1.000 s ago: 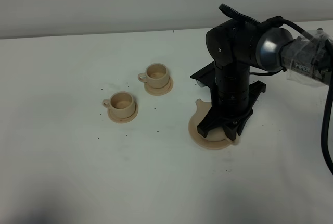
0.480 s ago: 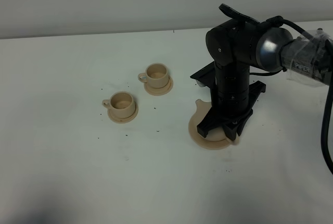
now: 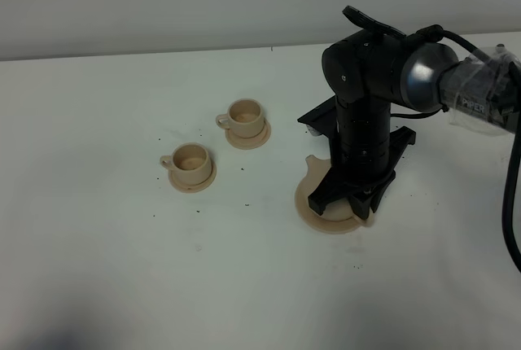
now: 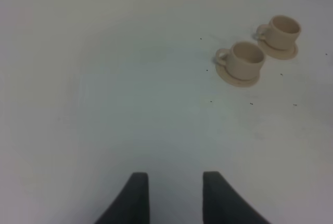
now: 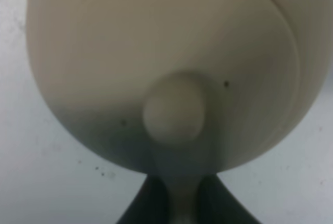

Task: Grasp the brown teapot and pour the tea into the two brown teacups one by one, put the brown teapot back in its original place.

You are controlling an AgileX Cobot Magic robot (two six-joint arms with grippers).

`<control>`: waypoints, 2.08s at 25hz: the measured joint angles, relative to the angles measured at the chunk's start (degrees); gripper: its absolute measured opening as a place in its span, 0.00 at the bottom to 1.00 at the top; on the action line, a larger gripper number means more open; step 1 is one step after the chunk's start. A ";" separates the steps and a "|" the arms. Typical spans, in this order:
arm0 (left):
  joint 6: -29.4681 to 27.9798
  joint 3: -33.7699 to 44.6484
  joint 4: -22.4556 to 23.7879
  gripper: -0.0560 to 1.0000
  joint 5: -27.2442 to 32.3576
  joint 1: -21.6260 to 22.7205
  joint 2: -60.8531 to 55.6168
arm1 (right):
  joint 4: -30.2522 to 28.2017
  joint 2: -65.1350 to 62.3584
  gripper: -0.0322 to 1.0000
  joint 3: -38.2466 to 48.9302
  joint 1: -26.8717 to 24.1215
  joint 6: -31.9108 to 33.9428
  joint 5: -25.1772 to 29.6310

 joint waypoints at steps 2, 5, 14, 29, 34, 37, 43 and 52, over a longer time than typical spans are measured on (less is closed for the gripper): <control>0.00 0.00 0.00 0.31 0.00 0.00 0.00 | 0.00 0.00 0.14 0.00 0.00 0.00 0.00; 0.00 0.00 0.00 0.31 0.00 0.00 0.00 | 0.00 0.00 0.14 0.00 0.00 0.00 0.00; 0.00 0.00 0.00 0.31 0.00 0.00 0.00 | -0.16 -0.75 0.14 0.00 0.00 0.00 -0.29; 0.00 0.00 0.00 0.31 0.00 0.00 0.00 | -0.87 -3.33 0.14 0.00 0.00 1.04 -0.77; 0.00 0.00 0.00 0.31 0.00 0.00 0.00 | -0.87 -3.39 0.14 0.00 0.00 1.27 -0.84; 0.00 0.00 -0.01 0.31 0.00 0.00 0.00 | -0.87 -3.44 0.14 0.00 0.00 1.27 -0.84; 0.00 0.00 -0.01 0.31 0.00 0.00 0.00 | -1.17 -6.28 0.14 0.00 0.00 1.21 -0.84; 0.00 0.00 -0.01 0.31 0.00 0.00 0.00 | -4.62 -6.54 0.14 -6.07 0.00 -1.51 -0.65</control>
